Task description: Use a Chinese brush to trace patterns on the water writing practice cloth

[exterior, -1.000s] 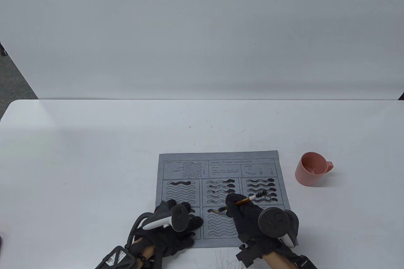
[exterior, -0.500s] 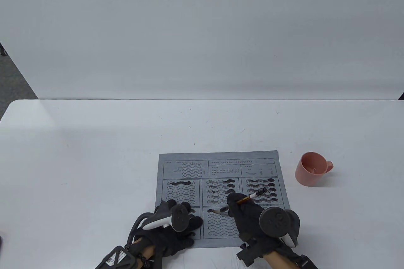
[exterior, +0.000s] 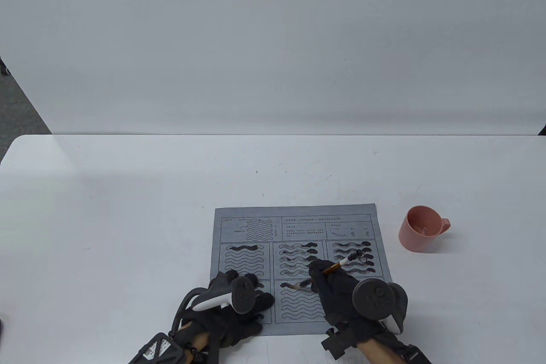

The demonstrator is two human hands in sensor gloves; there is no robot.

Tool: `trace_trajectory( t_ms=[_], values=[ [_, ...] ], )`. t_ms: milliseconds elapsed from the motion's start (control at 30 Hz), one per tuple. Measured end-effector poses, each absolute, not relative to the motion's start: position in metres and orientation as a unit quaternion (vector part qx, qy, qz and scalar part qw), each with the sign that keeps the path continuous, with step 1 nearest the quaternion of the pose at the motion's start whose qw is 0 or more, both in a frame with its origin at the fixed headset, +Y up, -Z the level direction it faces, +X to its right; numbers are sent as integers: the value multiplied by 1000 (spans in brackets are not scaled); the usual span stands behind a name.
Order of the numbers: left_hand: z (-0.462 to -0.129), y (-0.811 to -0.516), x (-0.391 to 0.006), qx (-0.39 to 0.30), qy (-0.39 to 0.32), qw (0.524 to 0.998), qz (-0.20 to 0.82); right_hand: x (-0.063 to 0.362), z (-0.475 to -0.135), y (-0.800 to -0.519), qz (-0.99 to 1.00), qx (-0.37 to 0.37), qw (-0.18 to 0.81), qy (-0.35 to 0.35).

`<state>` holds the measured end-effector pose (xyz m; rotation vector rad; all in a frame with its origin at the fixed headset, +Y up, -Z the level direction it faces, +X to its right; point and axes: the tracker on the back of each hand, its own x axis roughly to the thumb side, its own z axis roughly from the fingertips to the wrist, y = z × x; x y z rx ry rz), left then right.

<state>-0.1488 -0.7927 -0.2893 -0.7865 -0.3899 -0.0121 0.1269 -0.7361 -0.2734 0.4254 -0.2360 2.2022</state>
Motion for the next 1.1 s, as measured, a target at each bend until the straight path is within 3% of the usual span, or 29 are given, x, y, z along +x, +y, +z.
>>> trace_trajectory(
  t_ms=[1100],
  values=[
    [-289,-793,-149,-381,-189,905,-6,138,-278,-735,887,143,426,-110]
  ],
)
